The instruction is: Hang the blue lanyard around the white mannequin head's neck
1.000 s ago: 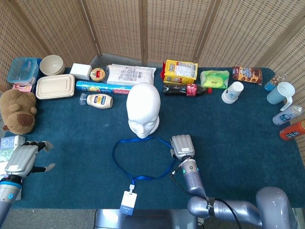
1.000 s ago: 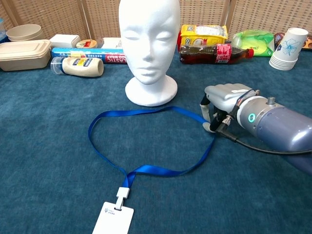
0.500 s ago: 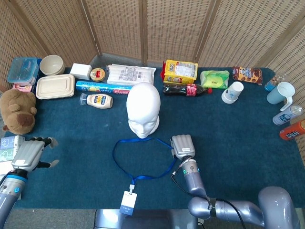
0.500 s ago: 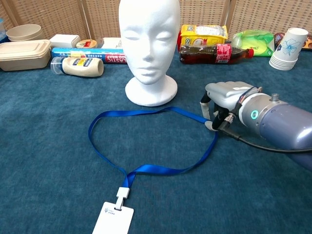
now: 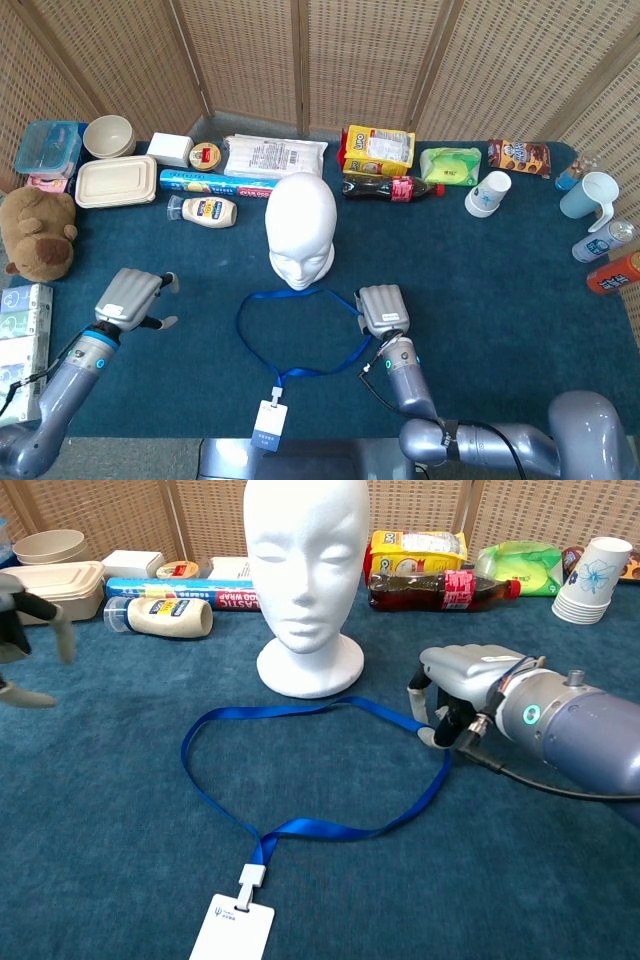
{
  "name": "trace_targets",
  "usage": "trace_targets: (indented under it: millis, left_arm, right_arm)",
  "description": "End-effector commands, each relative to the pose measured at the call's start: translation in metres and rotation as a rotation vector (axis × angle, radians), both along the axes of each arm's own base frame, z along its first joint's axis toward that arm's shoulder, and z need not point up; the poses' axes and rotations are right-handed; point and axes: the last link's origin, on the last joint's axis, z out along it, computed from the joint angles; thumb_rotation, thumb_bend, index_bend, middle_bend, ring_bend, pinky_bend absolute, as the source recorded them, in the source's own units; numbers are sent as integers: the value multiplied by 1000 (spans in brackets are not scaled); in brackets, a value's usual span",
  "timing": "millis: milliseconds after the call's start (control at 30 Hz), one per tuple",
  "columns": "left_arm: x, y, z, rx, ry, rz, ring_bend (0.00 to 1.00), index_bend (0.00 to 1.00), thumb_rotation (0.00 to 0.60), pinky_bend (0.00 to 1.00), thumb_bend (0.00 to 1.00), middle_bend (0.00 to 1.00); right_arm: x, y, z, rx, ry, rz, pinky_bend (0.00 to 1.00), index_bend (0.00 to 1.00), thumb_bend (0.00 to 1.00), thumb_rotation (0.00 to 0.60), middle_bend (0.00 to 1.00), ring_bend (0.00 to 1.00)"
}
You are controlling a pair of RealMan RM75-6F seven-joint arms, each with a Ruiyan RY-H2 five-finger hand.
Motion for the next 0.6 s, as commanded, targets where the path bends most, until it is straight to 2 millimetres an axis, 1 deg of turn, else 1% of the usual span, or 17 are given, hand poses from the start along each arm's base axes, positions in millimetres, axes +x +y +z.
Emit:
trace_targets:
  millis: [33, 200, 367, 467, 600]
  left_arm:
    - [14, 12, -20, -18, 9, -18, 1000, 467, 499, 1000, 182, 1000]
    - [25, 20, -42, -43, -12, 4, 1000, 485, 501, 1000, 227, 1000]
    - [36, 27, -56, -52, -24, 14, 1000, 499, 515, 1000, 293, 1000]
    - [41, 30, -63, -69, -41, 36, 1000, 502, 540, 1000, 309, 1000]
    - [46, 34, -71, -87, -37, 47, 1000, 502, 545, 1000, 311, 1000]
  right_arm:
    - [-2, 1, 2, 1, -4, -5, 1000, 587, 479, 600, 1000, 1000]
    - [-5, 1, 4, 1, -6, -9, 1000, 590, 479, 600, 1000, 1000]
    - [-6, 2, 4, 5, -9, -12, 1000, 591, 478, 600, 1000, 1000]
    - [-7, 2, 4, 7, -11, -13, 1000, 591, 478, 600, 1000, 1000]
    - [-8, 2, 4, 8, -10, -15, 1000, 591, 479, 600, 1000, 1000]
